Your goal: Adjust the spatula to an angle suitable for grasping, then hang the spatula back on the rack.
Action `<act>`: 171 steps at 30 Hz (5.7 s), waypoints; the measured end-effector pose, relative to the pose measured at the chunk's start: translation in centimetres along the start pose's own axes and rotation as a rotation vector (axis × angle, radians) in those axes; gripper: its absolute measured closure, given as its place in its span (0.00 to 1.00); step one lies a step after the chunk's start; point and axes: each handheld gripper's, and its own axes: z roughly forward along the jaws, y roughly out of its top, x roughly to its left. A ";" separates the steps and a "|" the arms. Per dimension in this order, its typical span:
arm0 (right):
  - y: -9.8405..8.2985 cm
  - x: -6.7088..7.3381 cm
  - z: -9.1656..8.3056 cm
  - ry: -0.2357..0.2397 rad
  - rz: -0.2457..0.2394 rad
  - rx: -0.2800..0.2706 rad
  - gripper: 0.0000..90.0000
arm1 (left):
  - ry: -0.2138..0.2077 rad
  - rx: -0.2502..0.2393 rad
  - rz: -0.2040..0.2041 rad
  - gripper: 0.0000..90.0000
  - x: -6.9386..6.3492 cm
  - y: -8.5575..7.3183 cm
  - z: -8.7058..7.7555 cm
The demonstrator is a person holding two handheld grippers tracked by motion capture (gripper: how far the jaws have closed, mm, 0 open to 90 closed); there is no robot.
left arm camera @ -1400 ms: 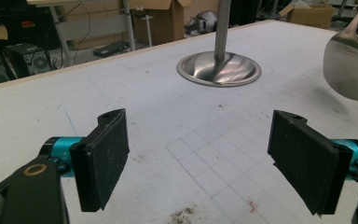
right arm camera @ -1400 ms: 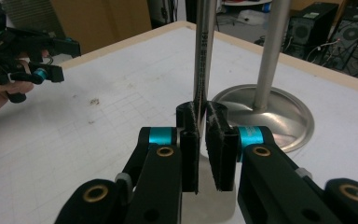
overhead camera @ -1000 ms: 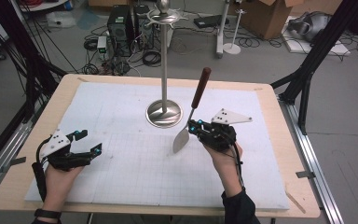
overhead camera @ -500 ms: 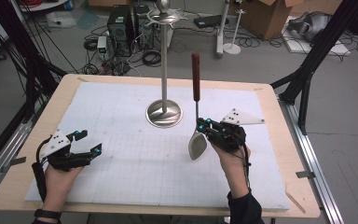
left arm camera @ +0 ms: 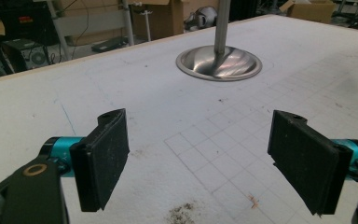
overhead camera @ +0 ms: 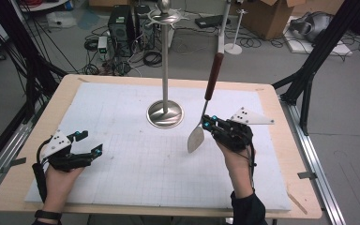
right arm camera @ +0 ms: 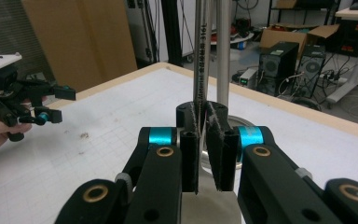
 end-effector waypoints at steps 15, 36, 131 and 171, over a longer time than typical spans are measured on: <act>0.4 0.1 -0.2 0.003 -0.001 -0.017 0.93 | 0.004 0.001 0.000 0.23 0.3 -0.1 -0.2; 2.0 0.1 2.4 -0.002 -0.018 -0.009 0.93 | 0.006 -0.009 -0.001 0.23 0.2 0.1 -0.2; 6.6 0.8 11.1 -0.149 -0.062 0.091 0.93 | 0.005 -0.019 -0.005 0.23 0.7 0.2 -0.6; 6.7 0.9 12.1 -0.181 -0.053 0.131 0.93 | 0.000 -0.017 -0.008 0.23 0.7 0.1 -0.6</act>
